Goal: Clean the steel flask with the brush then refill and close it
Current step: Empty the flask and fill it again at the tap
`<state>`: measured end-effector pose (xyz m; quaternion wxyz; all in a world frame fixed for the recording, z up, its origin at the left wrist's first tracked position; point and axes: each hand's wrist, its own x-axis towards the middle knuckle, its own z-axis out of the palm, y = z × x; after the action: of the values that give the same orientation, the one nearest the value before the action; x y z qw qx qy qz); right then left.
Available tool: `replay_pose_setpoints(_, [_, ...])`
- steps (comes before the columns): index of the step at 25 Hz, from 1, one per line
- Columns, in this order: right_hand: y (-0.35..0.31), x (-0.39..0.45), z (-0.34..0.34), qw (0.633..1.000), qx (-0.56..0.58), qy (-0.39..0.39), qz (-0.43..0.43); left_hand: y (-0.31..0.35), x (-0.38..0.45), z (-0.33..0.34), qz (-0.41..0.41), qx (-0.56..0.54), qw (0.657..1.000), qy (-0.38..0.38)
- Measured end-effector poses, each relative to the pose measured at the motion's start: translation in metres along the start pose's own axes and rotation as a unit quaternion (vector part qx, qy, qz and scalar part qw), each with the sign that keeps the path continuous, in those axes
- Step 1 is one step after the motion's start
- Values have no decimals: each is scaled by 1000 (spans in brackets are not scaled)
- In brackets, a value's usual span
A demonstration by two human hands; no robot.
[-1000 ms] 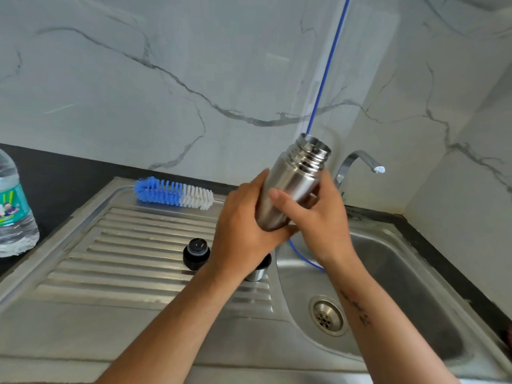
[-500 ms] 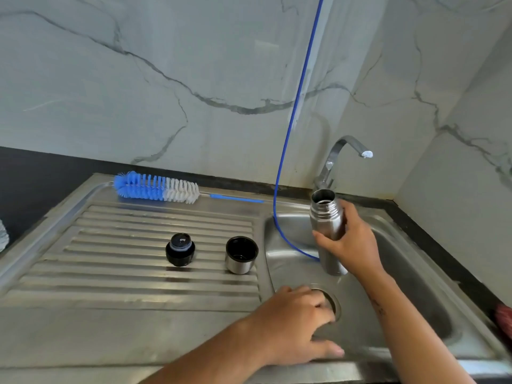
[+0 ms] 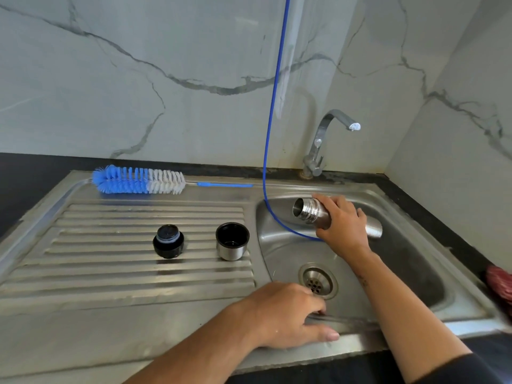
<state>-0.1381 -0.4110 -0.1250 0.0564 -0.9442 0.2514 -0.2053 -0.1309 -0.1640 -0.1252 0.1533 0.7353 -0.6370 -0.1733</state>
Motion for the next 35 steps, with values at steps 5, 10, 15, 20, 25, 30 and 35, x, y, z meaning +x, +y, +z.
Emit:
replay_pose_setpoints(5, [2, 0, 13, 998, -57, 3, 9, -1, 0, 0, -3, 0, 1000, -3])
replay_pose_setpoints(10, [-1, -1, 22, 994, -106, 1, -9, -2, 0, -1, -4, -8, 1000, -11])
replay_pose_setpoints(15, [-11, -3, 27, 987, -151, 18, -51, -2, 1, 1, -3, -3, 1000, -15])
replay_pose_setpoints(20, [-20, -5, 30, 981, -172, 33, -78, -4, 1, 1, 1, -5, 1000, -16])
replay_pose_setpoints(25, [-22, -6, 28, 975, -198, 61, -86, -3, 1, 1, -2, 0, 1000, -19])
replay_pose_setpoints(30, [-38, -13, 29, 959, -261, 36, -107, -5, 2, 3, 0, 1, 1000, -16])
replay_pose_setpoints(35, [-52, -18, 33, 943, -298, 9, -148, -3, 2, 2, 3, -6, 1000, -14])
